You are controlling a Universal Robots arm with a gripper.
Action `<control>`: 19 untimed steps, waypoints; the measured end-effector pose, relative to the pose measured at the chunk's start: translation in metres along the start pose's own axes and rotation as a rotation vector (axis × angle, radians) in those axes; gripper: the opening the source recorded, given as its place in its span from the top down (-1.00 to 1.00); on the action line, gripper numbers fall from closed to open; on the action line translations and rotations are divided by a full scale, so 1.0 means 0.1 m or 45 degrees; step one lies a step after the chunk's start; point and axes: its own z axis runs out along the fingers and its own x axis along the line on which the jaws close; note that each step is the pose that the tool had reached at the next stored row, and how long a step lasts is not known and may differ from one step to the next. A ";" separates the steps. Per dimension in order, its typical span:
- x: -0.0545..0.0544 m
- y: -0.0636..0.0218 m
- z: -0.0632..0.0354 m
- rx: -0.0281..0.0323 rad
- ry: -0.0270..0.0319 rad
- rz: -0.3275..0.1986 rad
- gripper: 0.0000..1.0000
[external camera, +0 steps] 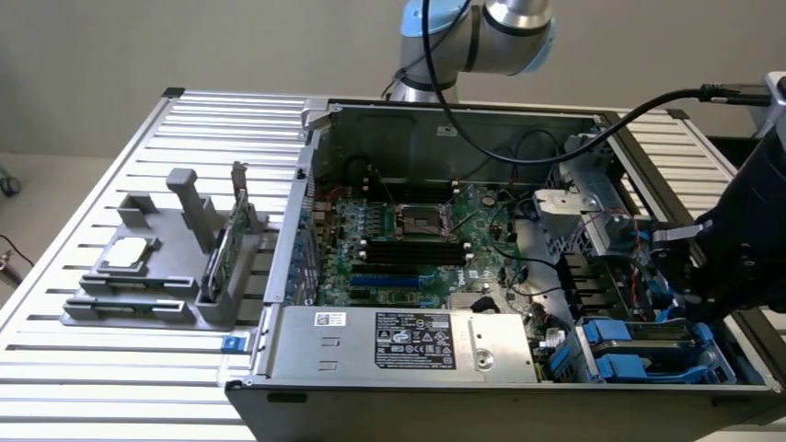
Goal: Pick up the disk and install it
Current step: 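Insert the first disk wire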
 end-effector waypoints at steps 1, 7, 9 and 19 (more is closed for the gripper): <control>0.00 -0.001 0.000 -0.0050 0.0030 0.010 0.61; 0.00 -0.001 -0.002 -0.0549 0.0361 0.045 0.61; 0.00 -0.001 -0.003 -0.0719 0.0498 0.053 0.61; 0.00 -0.001 -0.009 -0.1023 0.0611 0.159 0.61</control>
